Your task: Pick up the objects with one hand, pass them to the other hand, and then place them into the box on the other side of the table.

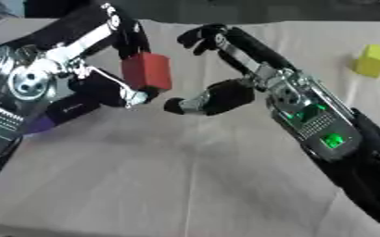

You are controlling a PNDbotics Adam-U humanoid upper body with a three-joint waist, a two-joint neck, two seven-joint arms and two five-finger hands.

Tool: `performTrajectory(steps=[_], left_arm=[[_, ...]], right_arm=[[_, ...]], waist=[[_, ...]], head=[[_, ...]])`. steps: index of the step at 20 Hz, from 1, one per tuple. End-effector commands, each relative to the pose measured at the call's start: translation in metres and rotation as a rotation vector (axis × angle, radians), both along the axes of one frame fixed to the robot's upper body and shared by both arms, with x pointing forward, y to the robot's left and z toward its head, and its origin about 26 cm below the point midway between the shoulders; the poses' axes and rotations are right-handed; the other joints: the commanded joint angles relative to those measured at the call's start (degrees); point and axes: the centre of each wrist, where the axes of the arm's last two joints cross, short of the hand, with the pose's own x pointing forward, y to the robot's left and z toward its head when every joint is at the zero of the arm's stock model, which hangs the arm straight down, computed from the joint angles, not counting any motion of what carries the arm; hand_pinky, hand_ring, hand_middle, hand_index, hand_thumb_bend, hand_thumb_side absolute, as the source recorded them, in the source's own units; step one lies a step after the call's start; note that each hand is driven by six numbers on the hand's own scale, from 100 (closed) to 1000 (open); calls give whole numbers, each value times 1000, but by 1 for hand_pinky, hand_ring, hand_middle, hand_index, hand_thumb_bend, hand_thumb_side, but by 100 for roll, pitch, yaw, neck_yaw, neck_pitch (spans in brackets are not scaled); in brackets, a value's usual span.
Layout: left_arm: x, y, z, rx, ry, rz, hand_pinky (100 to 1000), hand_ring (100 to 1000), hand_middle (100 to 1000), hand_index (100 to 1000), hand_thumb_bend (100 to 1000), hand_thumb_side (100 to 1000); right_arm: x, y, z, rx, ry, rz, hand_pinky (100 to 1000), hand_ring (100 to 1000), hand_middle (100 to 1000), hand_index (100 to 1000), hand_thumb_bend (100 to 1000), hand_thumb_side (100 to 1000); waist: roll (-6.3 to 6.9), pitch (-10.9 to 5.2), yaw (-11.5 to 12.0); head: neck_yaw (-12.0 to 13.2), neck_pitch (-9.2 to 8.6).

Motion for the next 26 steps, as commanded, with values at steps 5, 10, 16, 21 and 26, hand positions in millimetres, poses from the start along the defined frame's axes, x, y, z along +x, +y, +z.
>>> performTrajectory(steps=[5,10,16,21,26], left_arm=[[3,47,11,-36,-105,197,675,497,372,409,421,100],[7,79,11,-24,-130,314,676,501,377,412,422,100],[7,108,7,-49,-161,440,676,498,373,412,431,100],[8,129,8,-63,-201,538,677,499,372,412,439,100],[16,147,1,-62,-186,624,678,502,377,416,435,100]], right_arm=[[-3,-6,13,5,-41,-6,868,777,771,844,644,441],[-5,-7,17,32,-39,-10,866,770,766,841,647,457],[-7,-9,25,62,-53,-12,865,766,763,838,646,454],[-7,-10,26,72,-56,-20,865,765,762,837,646,455],[-8,-12,28,82,-66,-26,864,764,761,837,645,452]], waist=[[7,-162,6],[-12,-154,3],[-46,-135,13],[-77,-122,27],[-106,-116,20]], head=[[19,33],[119,33],[206,33],[327,33],[487,33]])
